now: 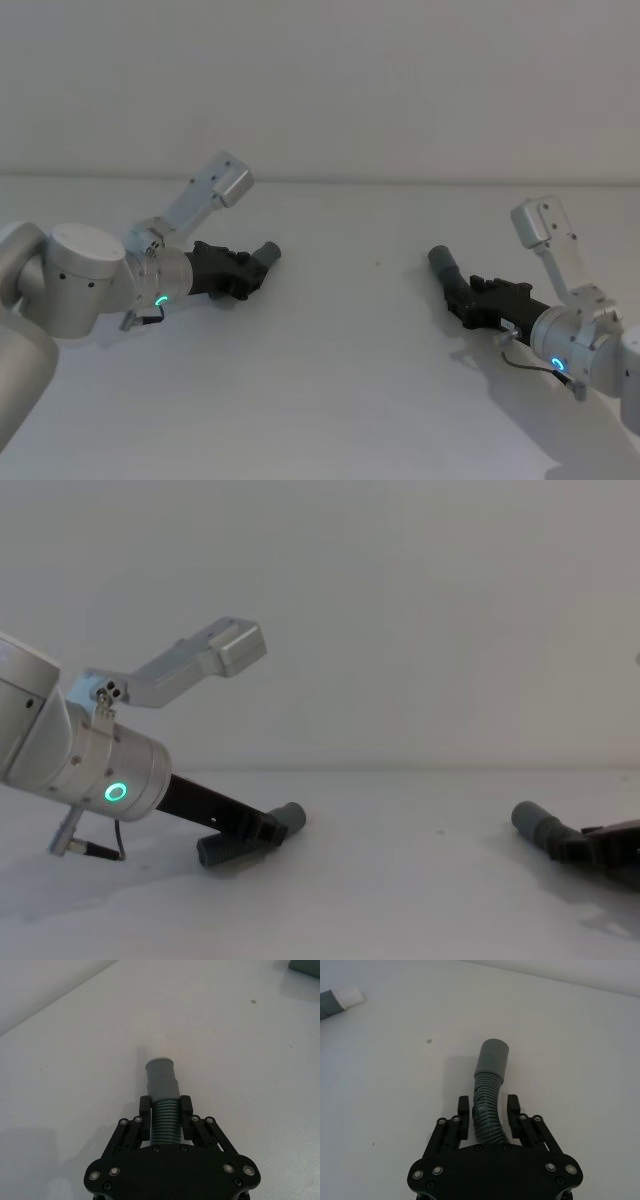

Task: Use both hands to pick up one end of the pipe from the table, align the ends, and insert them.

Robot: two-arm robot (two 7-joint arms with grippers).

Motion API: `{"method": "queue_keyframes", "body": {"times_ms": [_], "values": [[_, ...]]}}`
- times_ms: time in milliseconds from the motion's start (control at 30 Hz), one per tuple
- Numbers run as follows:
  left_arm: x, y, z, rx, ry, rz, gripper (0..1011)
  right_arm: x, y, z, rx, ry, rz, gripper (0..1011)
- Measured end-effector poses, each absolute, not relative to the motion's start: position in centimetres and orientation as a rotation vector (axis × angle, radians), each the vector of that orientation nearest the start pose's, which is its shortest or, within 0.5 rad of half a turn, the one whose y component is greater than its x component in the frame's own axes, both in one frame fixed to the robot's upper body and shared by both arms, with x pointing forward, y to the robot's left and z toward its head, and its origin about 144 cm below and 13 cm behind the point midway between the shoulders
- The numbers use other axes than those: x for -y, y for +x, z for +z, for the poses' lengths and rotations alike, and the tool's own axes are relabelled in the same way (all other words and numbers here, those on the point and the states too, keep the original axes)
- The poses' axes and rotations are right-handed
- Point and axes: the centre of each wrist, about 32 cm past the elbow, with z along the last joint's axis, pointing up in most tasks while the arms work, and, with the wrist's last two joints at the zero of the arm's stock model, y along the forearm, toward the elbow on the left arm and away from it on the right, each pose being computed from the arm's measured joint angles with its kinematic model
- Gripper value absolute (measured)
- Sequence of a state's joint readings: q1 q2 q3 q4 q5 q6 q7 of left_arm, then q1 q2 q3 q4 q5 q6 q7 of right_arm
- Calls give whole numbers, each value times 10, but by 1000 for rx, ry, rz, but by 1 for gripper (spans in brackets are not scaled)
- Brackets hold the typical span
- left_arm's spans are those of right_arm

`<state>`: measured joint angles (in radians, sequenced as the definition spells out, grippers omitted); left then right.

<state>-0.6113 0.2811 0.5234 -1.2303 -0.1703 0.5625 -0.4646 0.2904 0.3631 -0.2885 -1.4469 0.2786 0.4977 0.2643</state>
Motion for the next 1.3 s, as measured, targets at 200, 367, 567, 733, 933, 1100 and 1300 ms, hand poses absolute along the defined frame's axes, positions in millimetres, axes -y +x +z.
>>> {"method": "queue_keyframes", "body": {"times_ms": [200,367,567,733,933,1100,1300], "values": [[-194,596,1235,-127,563,827,328,262,529,1191,-228,-420,-1104,278],[-194,596,1235,-127,563,827,328,262,529,1191,-228,-421,-1103,158],[-194,596,1235,-127,563,827,328,262,529,1191,-228,-421,-1103,125],[-194,596,1235,-127,563,827,328,262,529,1191,-228,-421,-1103,125],[-194,596,1235,-127,563,827,328,262,529,1191,-228,-421,-1103,125],[-194,596,1235,-127,563,827,328,262,529,1191,-228,-421,-1103,125],[-194,597,1236,-126,565,827,328,262,529,1191,-228,-421,-1103,125]]}}
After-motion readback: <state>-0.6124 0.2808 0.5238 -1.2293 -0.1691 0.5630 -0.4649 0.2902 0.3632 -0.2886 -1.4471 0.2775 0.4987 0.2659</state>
